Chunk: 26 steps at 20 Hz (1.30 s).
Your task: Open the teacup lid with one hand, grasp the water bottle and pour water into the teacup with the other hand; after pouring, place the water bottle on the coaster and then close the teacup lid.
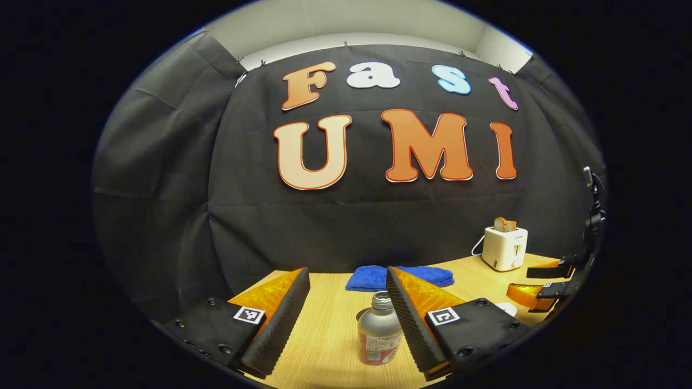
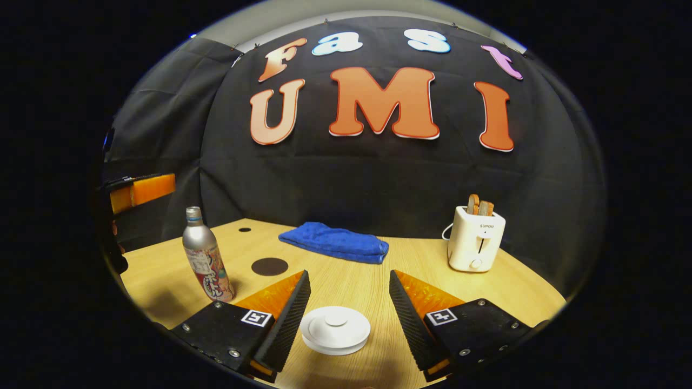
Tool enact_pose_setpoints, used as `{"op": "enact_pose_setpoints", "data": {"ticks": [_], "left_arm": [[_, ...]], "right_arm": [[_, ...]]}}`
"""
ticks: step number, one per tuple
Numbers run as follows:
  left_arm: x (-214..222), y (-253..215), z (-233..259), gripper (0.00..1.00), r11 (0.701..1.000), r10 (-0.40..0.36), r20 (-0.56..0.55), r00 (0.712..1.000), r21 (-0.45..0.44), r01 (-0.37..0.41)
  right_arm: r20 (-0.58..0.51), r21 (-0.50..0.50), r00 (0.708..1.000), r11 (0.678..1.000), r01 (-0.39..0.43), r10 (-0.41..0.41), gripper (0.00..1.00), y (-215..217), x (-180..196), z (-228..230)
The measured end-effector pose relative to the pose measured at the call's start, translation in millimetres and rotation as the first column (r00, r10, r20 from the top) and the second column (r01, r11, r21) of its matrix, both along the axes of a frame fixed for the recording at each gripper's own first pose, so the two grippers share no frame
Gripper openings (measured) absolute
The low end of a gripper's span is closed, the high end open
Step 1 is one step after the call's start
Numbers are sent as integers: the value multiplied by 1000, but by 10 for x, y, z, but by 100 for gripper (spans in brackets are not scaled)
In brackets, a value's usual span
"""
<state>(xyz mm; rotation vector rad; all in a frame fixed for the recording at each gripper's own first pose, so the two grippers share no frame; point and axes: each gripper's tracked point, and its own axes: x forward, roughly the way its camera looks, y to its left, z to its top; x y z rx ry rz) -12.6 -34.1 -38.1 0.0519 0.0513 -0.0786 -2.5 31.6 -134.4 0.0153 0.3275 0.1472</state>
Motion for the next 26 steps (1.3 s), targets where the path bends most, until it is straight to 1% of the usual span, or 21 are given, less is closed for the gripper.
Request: {"op": "enact_pose_setpoints", "data": {"ticks": [2, 3, 6, 7, 8, 9, 10, 14, 15, 16, 17, 19, 23, 26], "left_arm": [[-13, -5, -48, 94, 1000, 0, -12, 1000, 1, 0], [-8, -3, -66, 94, 1000, 0, -19, 1000, 1, 0], [-9, 23, -148, 94, 1000, 6, -39, 999, 4, -6], [-14, 29, -161, 94, 1000, 8, -44, 999, 6, -8], [-11, 39, -181, 94, 1000, 10, -47, 999, 7, -9], [-5, 47, -194, 94, 1000, 11, -50, 999, 8, -11], [-8, 55, -202, 94, 1000, 13, -51, 999, 9, -13], [-8, 71, -270, 94, 1000, 18, -66, 998, 6, -17], [-2, 72, -280, 94, 1000, 18, -71, 997, 6, -18], [7, 79, -296, 94, 1000, 21, -76, 997, 6, -20], [8, 83, -319, 94, 1000, 22, -81, 996, 5, -22], [15, 86, -362, 94, 1000, 25, -88, 996, 1, -25], [18, 93, -379, 94, 1000, 26, -93, 995, 0, -26], [11, 86, -445, 94, 1000, 17, -106, 994, -9, -18]], "right_arm": [[-45, -4, 999, 1000, -21, 21, 82, 62, -11, -131], [-60, -13, 998, 999, -30, 29, 75, 90, -13, -190], [-89, -63, 996, 997, -32, 26, 68, 101, 4, -349], [-101, -76, 995, 997, -30, 22, 63, 82, 18, -406], [-115, -79, 993, 996, -35, 26, 60, 96, 30, -448], [-129, -75, 991, 996, -43, 33, 53, 115, 25, -476], [-140, -73, 989, 996, -51, 41, 51, 134, 24, -490], [-139, -88, 988, 993, -72, 60, 37, 182, 22, -500], [-138, -101, 988, 992, -81, 67, 31, 199, 20, -501], [-131, -117, 989, 989, -88, 72, 34, 206, 22, -499], [-126, -128, 989, 988, -91, 75, 29, 205, 22, -501], [-122, -131, 990, 987, -90, 74, 26, 202, 18, -501], [-134, -91, 989, 993, -81, 68, 21, 203, 27, -512], [-131, -56, 989, 996, -75, 67, 20, 215, 21, -487]]}}
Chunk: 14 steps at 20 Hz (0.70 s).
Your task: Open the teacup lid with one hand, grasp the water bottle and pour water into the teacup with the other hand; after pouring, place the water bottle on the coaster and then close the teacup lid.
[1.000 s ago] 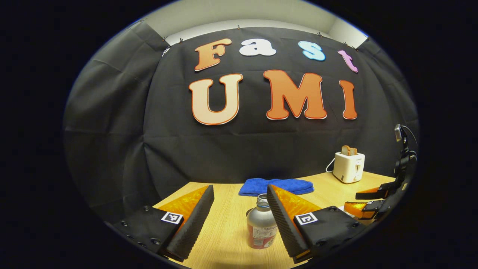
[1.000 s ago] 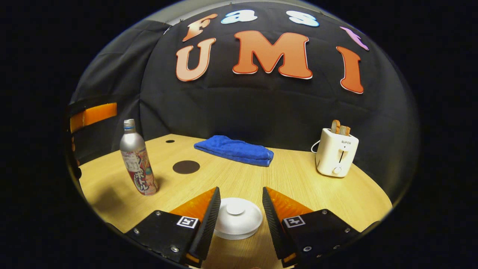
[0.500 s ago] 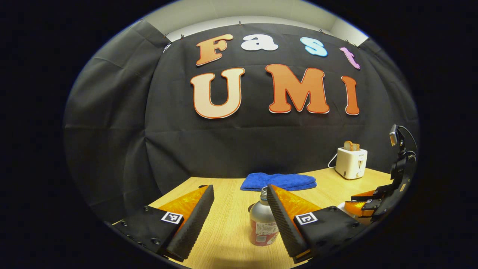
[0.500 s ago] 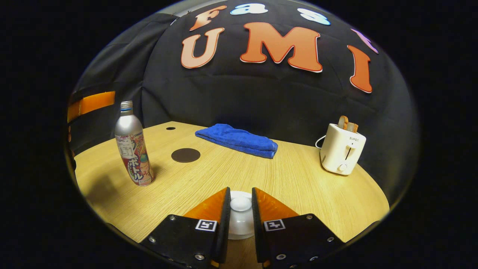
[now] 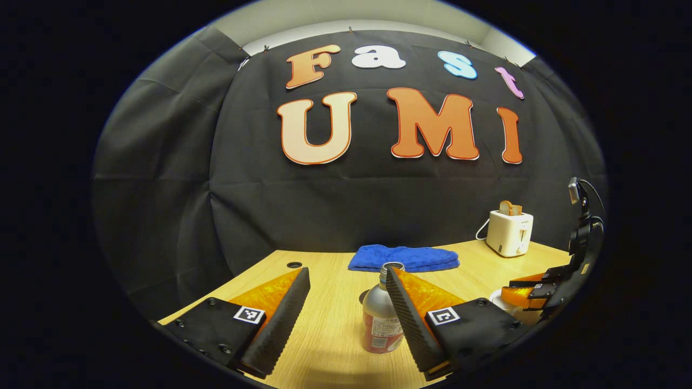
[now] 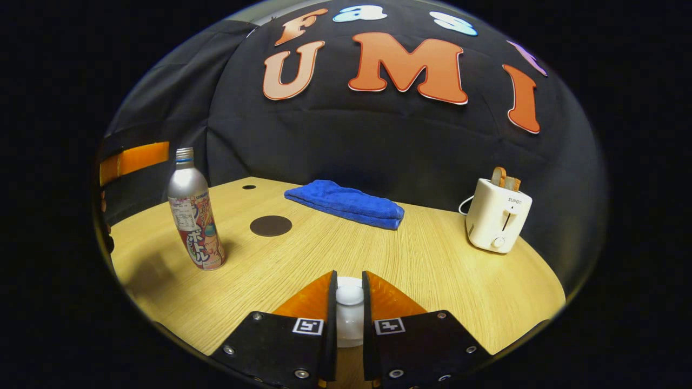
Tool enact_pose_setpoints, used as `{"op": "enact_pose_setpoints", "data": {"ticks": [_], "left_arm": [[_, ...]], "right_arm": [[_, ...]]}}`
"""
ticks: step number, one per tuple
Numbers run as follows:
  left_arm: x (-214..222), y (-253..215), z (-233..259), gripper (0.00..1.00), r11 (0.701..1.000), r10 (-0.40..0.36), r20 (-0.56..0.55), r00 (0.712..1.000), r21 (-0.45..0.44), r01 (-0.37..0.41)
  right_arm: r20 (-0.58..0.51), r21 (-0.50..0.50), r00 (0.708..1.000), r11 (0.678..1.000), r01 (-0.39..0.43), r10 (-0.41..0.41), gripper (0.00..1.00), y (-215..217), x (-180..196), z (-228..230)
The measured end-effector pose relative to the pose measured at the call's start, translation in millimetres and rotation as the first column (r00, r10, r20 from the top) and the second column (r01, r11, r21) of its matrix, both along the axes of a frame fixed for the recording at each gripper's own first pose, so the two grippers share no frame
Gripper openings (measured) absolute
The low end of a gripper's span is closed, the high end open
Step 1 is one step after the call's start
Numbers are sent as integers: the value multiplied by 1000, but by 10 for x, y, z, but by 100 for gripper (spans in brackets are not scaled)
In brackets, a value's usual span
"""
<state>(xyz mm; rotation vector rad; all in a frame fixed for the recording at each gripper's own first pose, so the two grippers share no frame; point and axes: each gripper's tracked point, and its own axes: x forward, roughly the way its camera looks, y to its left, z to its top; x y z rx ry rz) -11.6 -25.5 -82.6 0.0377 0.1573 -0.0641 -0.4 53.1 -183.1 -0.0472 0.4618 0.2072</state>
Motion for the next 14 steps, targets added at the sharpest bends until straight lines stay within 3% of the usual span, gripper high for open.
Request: {"op": "enact_pose_setpoints", "data": {"ticks": [14], "left_arm": [[-37, -326, -559, 94, 996, -92, -117, 989, -31, 89]], "right_arm": [[107, 38, 991, 997, 70, -74, 20, -377, 42, 412]]}}
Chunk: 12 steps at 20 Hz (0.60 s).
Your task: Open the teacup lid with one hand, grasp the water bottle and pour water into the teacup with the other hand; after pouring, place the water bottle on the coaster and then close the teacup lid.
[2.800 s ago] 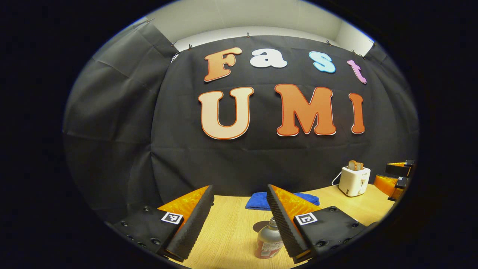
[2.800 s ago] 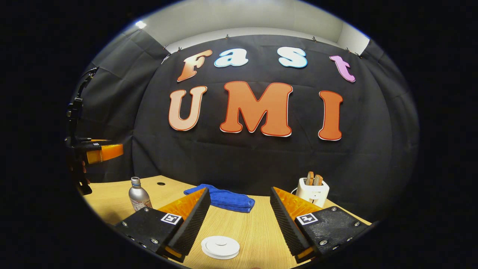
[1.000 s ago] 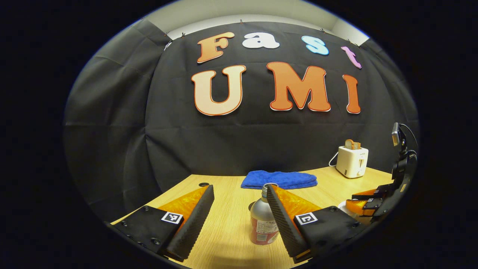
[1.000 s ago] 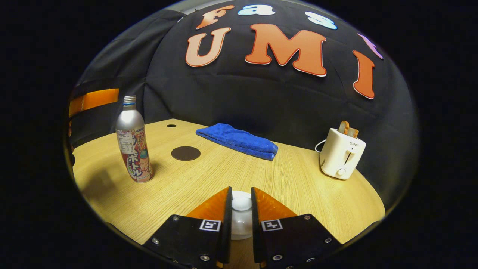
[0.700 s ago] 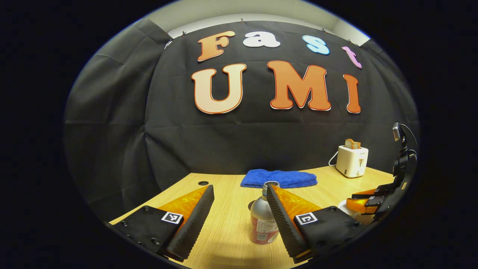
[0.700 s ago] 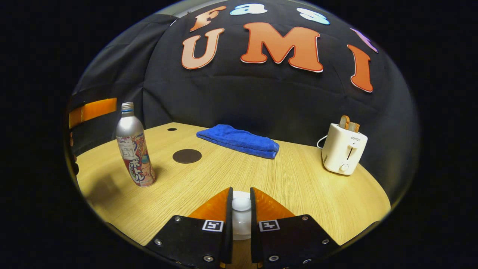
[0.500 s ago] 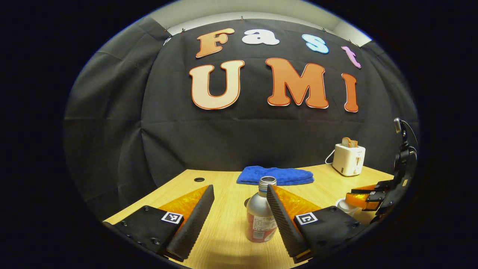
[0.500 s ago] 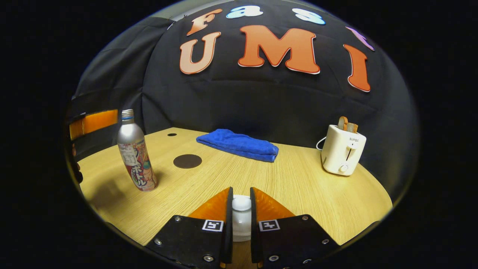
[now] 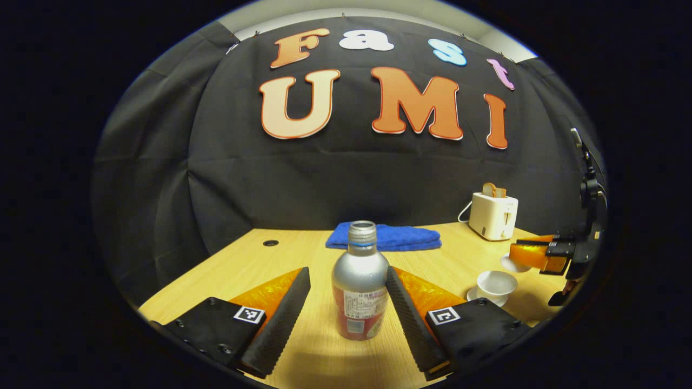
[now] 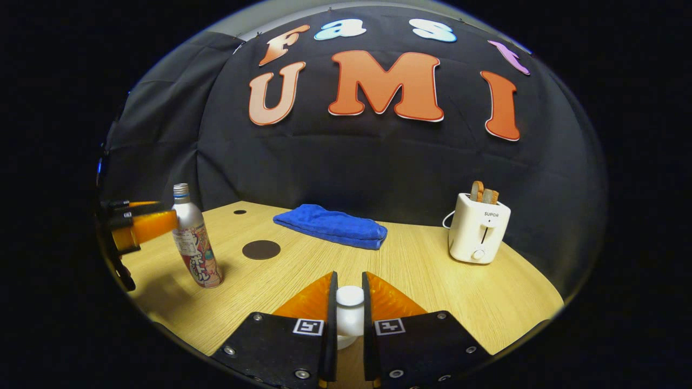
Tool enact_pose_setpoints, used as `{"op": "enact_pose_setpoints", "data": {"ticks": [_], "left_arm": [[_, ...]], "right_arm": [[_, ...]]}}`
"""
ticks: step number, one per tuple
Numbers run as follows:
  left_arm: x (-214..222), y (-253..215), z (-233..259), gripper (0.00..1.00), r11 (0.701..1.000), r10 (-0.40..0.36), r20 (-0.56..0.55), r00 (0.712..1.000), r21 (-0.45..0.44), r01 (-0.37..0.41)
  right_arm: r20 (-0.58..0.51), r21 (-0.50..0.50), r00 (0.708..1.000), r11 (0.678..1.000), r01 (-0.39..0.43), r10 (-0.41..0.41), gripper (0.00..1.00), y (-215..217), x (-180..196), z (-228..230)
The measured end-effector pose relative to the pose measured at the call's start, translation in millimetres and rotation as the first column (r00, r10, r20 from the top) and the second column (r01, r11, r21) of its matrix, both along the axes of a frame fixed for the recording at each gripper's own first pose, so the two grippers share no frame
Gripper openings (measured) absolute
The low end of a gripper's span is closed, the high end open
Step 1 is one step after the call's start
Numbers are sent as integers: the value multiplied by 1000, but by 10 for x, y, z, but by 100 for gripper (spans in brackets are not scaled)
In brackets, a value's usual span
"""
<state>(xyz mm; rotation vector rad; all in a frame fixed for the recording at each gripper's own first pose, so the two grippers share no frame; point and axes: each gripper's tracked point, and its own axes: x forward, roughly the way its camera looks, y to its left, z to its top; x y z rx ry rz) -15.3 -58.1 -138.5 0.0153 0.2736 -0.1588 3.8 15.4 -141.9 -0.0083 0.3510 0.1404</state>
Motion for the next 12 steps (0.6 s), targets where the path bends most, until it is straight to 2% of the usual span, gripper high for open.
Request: {"op": "enact_pose_setpoints", "data": {"ticks": [7, 12], "left_arm": [[80, -128, -289, 94, 998, -34, -57, 998, -63, 31], [229, -203, -546, 94, 997, -55, -106, 993, -67, 48]], "right_arm": [[18, 3, 1000, 1000, 24, -24, 20, -160, 7, 91], [24, 9, 999, 1000, 24, -25, 20, -189, -25, 143]]}}
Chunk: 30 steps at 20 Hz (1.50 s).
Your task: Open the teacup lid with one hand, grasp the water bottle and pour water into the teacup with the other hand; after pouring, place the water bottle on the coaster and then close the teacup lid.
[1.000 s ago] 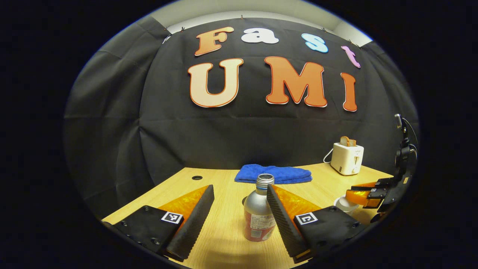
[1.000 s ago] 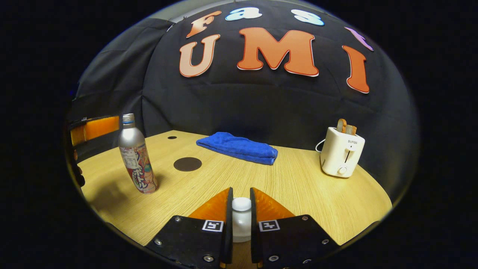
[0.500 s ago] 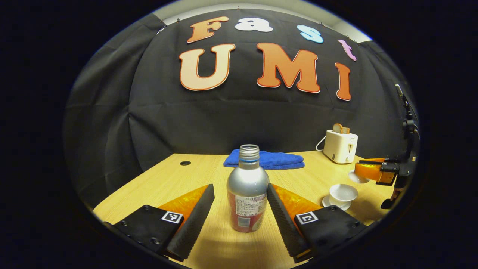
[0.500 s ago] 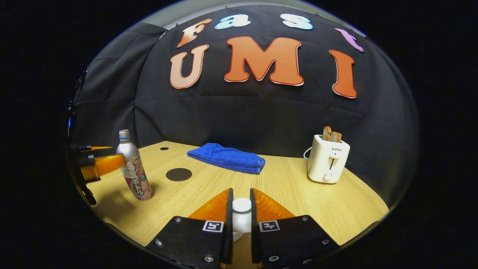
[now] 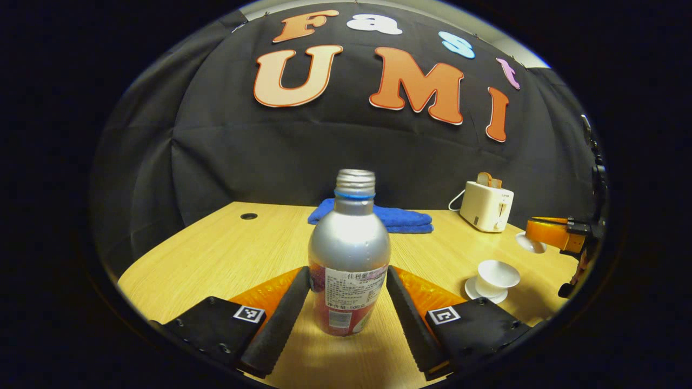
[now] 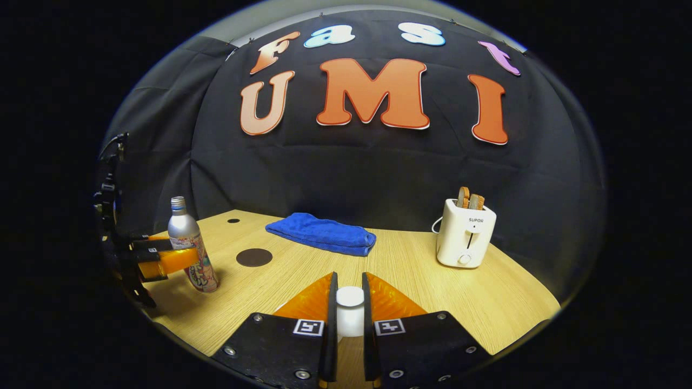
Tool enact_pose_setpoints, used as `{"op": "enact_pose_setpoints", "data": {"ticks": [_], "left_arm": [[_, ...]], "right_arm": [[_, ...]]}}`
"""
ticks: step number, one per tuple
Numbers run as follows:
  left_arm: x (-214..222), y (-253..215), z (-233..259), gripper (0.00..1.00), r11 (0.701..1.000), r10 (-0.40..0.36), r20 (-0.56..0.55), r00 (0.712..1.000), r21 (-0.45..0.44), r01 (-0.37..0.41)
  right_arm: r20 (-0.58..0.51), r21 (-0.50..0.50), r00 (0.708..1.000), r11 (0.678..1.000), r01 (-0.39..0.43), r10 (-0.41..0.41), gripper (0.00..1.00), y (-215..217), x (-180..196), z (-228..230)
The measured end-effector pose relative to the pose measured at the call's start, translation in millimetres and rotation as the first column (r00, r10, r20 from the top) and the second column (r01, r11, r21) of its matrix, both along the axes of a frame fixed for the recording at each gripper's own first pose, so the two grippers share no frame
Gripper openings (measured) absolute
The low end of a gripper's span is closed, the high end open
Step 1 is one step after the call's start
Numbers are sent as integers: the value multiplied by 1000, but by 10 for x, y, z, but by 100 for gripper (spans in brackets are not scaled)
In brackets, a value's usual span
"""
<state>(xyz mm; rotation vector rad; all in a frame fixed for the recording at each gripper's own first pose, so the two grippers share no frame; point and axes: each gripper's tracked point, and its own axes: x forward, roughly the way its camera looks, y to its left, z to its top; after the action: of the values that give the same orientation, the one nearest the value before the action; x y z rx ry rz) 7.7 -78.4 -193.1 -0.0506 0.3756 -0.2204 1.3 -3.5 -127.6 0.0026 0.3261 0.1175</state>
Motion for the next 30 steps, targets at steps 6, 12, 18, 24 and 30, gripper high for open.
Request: {"op": "enact_pose_setpoints", "data": {"ticks": [6, 12, 18, 24, 30], "left_arm": [[154, 7, -102, 92, 1000, 19, 0, 1000, 11, -19], [187, 18, -35, 84, 995, 8, 6, 1000, 99, -9], [283, -56, 197, 84, 950, -62, 66, 996, 308, 39], [287, -388, 212, 83, 858, -201, 98, 975, 497, 127], [312, -715, 160, 87, 737, -314, 111, 943, 655, 168]], "right_arm": [[15, -10, 999, 1000, 28, -28, 19, -146, -51, 78], [13, -4, 998, 998, 59, -59, 20, -292, -78, 90], [37, 3, 996, 997, 76, -76, 20, -394, -111, 187], [63, 17, 991, 993, 116, -117, 19, -579, -165, 292], [84, 27, 983, 987, 161, -162, 19, -829, -225, 371]]}}
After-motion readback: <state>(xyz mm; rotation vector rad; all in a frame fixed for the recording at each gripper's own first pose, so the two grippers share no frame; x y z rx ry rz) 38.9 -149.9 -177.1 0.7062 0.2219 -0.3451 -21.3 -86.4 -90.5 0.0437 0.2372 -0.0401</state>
